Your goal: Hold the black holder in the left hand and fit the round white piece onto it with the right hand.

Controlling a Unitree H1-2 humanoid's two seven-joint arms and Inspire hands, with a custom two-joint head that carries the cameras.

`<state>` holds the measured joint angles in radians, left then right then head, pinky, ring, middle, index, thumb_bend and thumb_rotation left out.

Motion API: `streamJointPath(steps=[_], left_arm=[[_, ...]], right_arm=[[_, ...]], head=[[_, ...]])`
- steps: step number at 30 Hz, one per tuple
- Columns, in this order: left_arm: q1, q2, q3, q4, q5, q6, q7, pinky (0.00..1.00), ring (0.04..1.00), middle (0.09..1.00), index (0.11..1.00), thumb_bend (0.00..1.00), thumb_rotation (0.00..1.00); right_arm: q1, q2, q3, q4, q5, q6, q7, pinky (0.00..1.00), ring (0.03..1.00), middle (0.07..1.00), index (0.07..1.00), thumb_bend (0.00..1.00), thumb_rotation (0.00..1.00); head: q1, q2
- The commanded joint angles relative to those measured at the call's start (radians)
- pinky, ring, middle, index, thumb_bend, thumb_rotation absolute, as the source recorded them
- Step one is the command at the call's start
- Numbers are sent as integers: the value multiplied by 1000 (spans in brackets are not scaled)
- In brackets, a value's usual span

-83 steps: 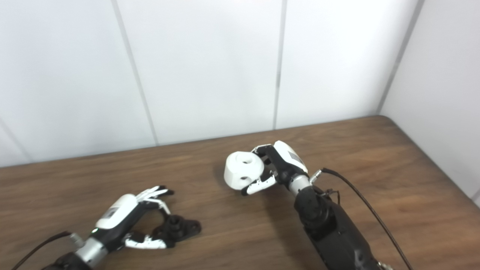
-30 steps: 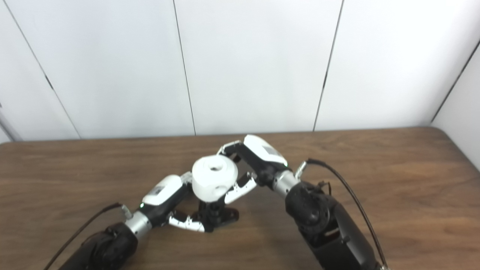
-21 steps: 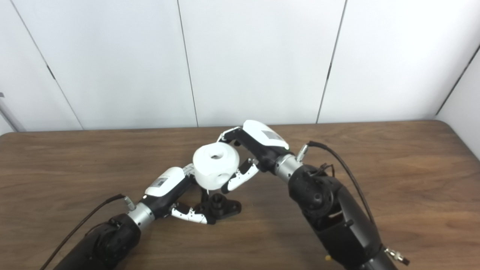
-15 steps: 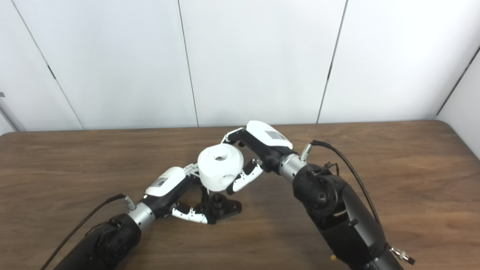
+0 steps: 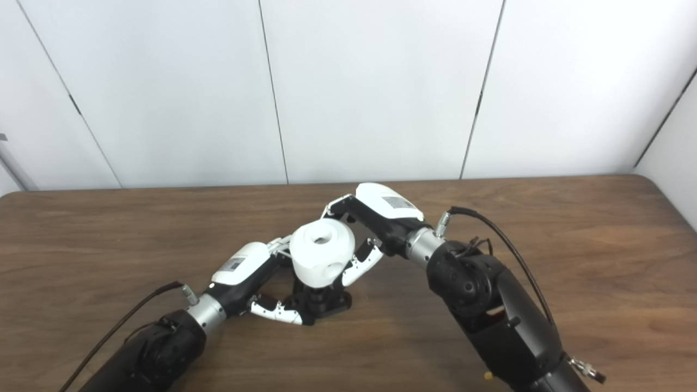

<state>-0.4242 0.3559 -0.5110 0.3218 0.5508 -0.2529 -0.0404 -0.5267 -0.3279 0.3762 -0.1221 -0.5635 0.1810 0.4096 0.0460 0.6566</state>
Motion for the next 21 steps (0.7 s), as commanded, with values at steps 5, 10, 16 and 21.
streamJointPath(steps=[5, 10, 16, 21], left_arm=[[35, -12, -52, 24, 67, 38, -82, 973, 973, 901, 484, 524, 55], [34, -18, -51, 31, 63, 35, -77, 980, 977, 901, 484, 524, 56], [33, -20, -51, 32, 65, 29, -69, 983, 975, 895, 483, 524, 56], [33, -19, -49, 17, 61, 39, -80, 993, 983, 900, 483, 524, 55]], right_arm=[[-34, 13, 6, 9, -14, -53, -16, 731, 774, 731, 479, 525, 139], [-26, 32, 11, 41, -25, -52, -27, 737, 781, 738, 479, 526, 139], [-27, 44, 23, 57, -37, -42, -16, 736, 788, 740, 479, 525, 140], [-25, 49, 31, 72, -43, -45, -16, 741, 787, 741, 479, 525, 139]], head=[[5, 3], [15, 3], [18, 7], [18, 9]])
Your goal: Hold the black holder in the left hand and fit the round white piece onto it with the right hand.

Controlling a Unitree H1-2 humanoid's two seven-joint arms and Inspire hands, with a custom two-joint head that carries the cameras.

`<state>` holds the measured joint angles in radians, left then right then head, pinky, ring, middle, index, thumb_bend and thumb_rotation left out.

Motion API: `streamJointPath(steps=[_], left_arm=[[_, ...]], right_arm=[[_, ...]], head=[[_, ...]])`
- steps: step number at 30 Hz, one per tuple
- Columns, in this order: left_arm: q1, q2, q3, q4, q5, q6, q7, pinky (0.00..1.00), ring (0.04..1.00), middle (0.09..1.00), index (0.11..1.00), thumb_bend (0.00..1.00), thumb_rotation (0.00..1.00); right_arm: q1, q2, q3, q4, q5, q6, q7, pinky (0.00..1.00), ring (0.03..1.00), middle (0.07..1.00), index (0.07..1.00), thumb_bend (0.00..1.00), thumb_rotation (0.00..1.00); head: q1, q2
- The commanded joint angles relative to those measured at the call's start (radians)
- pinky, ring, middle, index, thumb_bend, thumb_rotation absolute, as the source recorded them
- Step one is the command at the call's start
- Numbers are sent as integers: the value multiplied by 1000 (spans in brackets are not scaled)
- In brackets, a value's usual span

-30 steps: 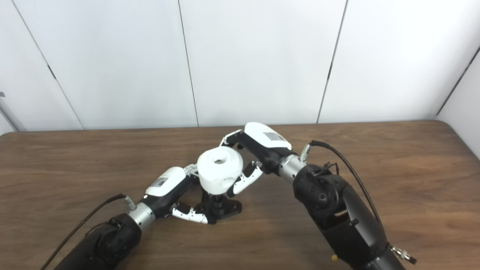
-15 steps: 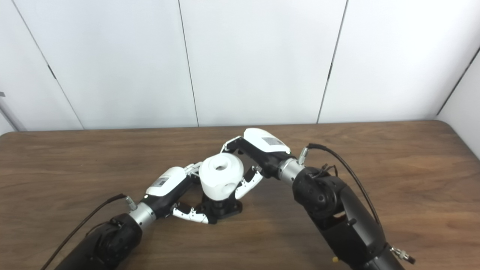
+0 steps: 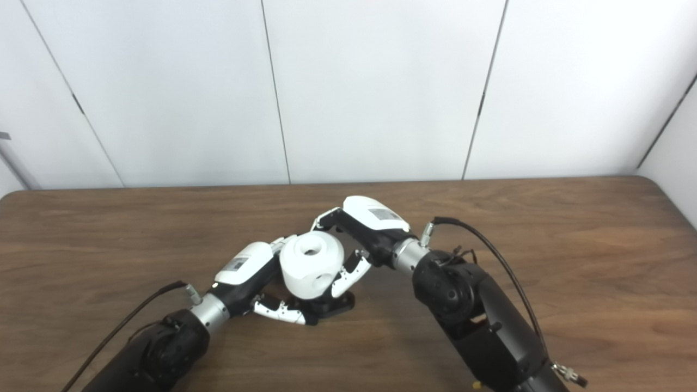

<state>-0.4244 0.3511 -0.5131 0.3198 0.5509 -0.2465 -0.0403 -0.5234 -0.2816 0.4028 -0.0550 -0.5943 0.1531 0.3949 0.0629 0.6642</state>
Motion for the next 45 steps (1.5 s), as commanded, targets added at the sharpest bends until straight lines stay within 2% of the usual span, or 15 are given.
streamJointPath(steps=[1, 17, 33, 45], left_arm=[[33, -14, -47, 18, 61, 33, -80, 990, 983, 901, 483, 524, 56], [35, -4, -42, -4, 56, 48, -92, 995, 978, 902, 483, 524, 55], [40, -1, -44, -17, 58, 65, -98, 976, 967, 899, 483, 524, 55], [36, -7, -47, -21, 58, 78, -102, 984, 975, 906, 483, 524, 56]], right_arm=[[-29, 3, 6, 7, -12, -17, -1, 744, 786, 740, 479, 525, 139], [-39, -38, 19, 33, -25, -82, 2, 717, 768, 725, 478, 526, 138], [-38, -108, 12, -3, -19, -98, 43, 754, 780, 722, 479, 526, 139], [-43, -107, 13, -9, -25, -102, 73, 759, 781, 730, 479, 526, 139]], head=[[1, 2], [0, 13], [-1, 28], [13, 33]])
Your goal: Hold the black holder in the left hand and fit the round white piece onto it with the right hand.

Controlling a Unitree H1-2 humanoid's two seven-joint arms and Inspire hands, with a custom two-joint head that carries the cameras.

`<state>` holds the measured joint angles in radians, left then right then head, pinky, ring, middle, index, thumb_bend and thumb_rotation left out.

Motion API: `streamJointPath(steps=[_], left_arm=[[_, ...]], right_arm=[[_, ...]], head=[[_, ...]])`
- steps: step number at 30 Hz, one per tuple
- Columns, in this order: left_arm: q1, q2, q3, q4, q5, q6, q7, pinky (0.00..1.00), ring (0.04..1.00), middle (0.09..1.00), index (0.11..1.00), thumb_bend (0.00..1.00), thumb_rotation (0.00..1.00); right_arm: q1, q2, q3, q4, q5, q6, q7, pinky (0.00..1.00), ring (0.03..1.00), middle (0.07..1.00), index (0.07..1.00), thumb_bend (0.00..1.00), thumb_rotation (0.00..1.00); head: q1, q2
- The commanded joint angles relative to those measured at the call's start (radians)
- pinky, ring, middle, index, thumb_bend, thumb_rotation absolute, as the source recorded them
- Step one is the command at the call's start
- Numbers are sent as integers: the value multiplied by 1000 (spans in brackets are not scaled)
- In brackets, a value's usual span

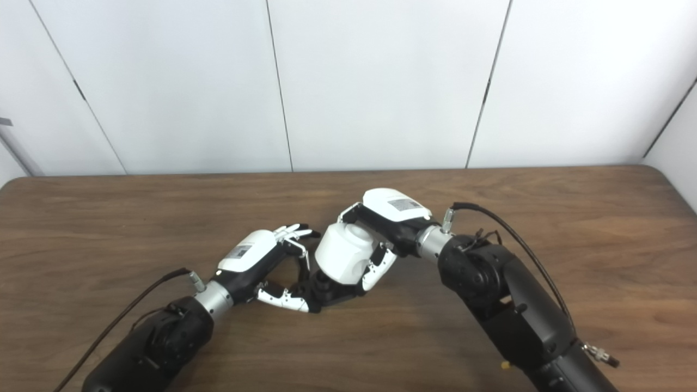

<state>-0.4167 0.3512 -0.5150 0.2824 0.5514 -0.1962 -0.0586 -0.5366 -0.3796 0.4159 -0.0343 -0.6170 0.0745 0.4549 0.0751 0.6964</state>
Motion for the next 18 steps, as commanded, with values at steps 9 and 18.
streamJointPath(steps=[9, 18], left_arm=[[28, -11, -43, 21, 54, 20, -79, 983, 970, 901, 483, 524, 56], [23, -19, -45, 42, 55, 8, -69, 987, 974, 899, 483, 524, 56]], right_arm=[[-32, 31, 6, -35, -2, -30, 2, 711, 763, 725, 479, 526, 139], [-60, 65, -4, -52, -10, -8, 15, 723, 766, 726, 478, 525, 141]], head=[[0, 4], [4, 1]])
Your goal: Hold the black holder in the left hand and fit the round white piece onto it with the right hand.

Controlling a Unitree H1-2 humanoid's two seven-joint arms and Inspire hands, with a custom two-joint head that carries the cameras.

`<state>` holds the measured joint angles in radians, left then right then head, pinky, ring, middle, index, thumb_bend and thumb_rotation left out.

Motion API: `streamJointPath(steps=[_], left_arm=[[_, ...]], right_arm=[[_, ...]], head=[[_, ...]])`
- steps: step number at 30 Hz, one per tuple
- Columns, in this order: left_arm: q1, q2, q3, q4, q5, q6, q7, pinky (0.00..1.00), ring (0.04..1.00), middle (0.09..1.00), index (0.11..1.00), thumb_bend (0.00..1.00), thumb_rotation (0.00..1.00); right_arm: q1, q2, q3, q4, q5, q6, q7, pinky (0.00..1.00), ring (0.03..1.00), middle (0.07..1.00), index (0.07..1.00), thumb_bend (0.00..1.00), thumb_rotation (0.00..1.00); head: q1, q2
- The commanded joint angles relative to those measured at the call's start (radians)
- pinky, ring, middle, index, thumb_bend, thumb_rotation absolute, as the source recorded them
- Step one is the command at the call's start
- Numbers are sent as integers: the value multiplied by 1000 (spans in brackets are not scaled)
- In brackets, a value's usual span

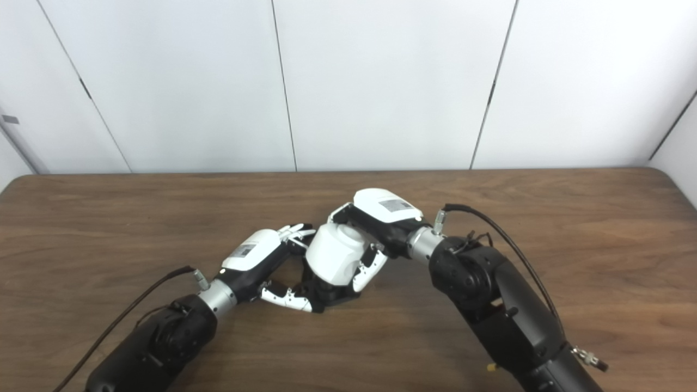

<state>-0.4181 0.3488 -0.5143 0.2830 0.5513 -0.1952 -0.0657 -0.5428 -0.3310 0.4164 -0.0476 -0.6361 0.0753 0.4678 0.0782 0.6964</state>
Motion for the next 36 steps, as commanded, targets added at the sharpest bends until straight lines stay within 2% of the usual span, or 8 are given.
streamJointPath(steps=[1, 9, 19, 24, 30, 36], left_arm=[[24, -18, -46, 43, 56, 6, -62, 988, 974, 900, 483, 524, 56], [17, -20, -52, 35, 69, 21, -69, 982, 975, 904, 484, 524, 57], [12, -10, -48, 29, 68, 28, -83, 972, 967, 899, 483, 524, 57], [13, -2, -47, 15, 72, 35, -94, 962, 961, 894, 484, 524, 57], [17, 0, -44, 7, 71, 33, -97, 959, 958, 889, 483, 524, 56], [20, 3, -44, 4, 70, 37, -104, 974, 956, 889, 483, 524, 57]], right_arm=[[-59, 18, -6, -41, 8, -4, 7, 728, 768, 728, 478, 525, 140], [-106, 27, 4, -53, -19, -9, 44, 751, 770, 721, 480, 526, 141], [-105, -12, 37, -18, -34, -110, 53, 711, 736, 698, 479, 526, 141], [-114, -39, 56, -10, -80, -186, 34, 707, 737, 696, 479, 526, 142], [-128, -50, 59, -8, -104, -218, 40, 752, 763, 698, 480, 526, 142], [-136, -55, 50, -6, -113, -233, 45, 744, 751, 688, 480, 526, 142]], head=[[1, 1], [6, 2], [10, 3], [9, 6], [7, 13], [7, 16]])
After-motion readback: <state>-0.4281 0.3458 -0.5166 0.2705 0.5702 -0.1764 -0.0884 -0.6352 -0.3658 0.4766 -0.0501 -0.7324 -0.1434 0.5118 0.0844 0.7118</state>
